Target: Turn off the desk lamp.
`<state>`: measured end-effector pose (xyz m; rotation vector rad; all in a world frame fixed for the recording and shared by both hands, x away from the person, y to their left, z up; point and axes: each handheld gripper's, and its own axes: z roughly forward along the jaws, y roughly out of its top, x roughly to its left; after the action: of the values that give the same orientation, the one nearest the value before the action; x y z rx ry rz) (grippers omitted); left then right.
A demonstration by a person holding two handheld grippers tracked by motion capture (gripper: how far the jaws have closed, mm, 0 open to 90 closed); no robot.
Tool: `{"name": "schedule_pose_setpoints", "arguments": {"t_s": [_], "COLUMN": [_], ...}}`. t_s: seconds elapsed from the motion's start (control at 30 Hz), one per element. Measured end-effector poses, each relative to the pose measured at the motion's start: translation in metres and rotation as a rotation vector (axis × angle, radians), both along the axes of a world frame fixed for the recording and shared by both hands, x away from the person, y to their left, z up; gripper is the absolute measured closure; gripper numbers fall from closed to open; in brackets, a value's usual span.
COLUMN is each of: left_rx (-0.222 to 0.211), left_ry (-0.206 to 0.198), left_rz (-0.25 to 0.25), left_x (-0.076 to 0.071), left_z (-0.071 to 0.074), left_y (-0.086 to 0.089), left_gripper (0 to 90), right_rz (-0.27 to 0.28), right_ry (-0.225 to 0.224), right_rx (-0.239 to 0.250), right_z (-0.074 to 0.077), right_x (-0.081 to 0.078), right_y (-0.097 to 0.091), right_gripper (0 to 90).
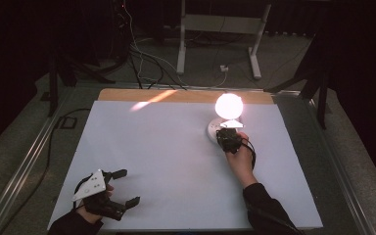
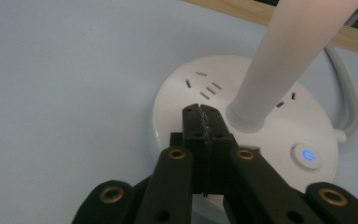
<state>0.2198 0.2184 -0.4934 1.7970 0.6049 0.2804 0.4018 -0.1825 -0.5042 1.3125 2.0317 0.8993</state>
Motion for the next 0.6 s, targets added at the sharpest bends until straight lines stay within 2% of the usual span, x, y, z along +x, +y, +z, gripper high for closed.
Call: {"name": "schedule_pose_setpoints", "arguments": {"t_s": [0.13, 0.17, 0.27, 0.5, 0.6], "left_rx": [-0.001, -0.002, -0.007, -0.008, -0.007], "left_ry": [-0.001, 0.000, 0.003, 0.002, 0.003], "left_rz": [0.000, -0.001, -0.001, -0.001, -0.002], "left_x": [0.000, 0.000, 0.001, 0.000, 0.000], "left_z": [0.000, 0.000, 0.000, 0.000, 0.000], "left_y": [0.000, 0.000, 0.000, 0.000, 0.000], "left_gripper": [0.5, 0.5, 0.5, 0.5, 0.5], "right_rz": [-0.009, -0.010, -0.005, 0.006, 0.006], "right_ry": [-0.018, -0.028, -0.039, -0.059, -0.054], "right_rx": [0.012, 0.043, 0.057, 0.060, 0.063], "right_z": [0.004, 0.011, 0.016, 0.021, 0.021], "right_x": [-0.001, -0.002, -0.003, -0.007, -0.006], "right_y": [-0.004, -0.008, -0.009, -0.006, -0.007], "right_gripper": [89.9, 89.9, 89.9, 89.9, 89.9]}}
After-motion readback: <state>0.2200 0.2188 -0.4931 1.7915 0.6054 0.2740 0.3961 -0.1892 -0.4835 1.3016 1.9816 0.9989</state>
